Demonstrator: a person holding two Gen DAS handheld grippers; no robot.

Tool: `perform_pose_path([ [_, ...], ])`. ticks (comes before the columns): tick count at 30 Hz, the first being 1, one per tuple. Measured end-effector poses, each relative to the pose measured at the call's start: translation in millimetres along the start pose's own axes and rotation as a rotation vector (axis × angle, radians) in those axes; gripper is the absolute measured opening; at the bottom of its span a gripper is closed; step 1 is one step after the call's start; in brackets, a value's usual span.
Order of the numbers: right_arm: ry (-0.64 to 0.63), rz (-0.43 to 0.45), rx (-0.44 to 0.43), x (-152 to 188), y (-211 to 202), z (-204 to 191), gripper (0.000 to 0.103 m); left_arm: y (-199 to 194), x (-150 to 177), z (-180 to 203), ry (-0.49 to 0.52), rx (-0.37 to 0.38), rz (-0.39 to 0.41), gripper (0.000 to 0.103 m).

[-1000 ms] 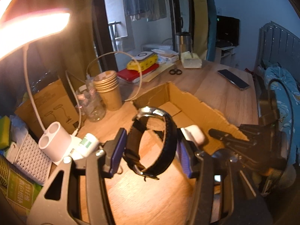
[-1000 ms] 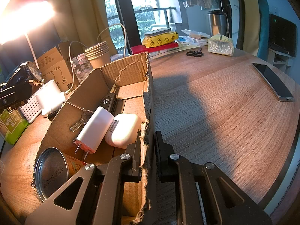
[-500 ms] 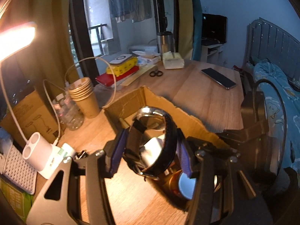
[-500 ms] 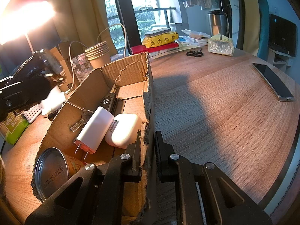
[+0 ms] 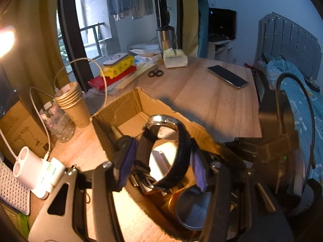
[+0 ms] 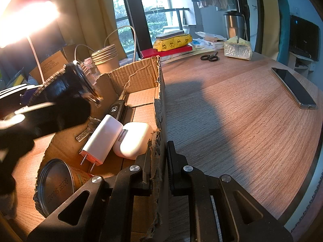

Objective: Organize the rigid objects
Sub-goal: 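Carry the wristwatch with the left tool over the box and lower it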

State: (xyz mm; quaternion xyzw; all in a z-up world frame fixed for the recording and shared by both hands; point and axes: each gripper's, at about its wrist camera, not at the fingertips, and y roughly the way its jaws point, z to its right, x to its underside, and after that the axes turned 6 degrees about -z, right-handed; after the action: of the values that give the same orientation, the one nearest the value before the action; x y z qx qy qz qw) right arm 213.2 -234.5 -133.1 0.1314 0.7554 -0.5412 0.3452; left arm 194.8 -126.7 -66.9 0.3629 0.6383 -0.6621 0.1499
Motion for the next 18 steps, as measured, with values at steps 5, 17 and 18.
perform_pose_path([
  [5,0.000,0.000,0.000,0.3,0.7,-0.9,0.013,9.6,0.6,4.3,0.018,0.021,-0.025,0.053],
  [17,0.000,0.000,0.000,0.0,0.5,-0.2,0.013,28.5,2.7,9.6,0.053,0.056,-0.098,0.054],
  [18,0.001,0.000,0.000,-0.1,0.1,0.1,0.013,28.4,3.0,9.5,0.054,0.053,-0.097,0.053],
])
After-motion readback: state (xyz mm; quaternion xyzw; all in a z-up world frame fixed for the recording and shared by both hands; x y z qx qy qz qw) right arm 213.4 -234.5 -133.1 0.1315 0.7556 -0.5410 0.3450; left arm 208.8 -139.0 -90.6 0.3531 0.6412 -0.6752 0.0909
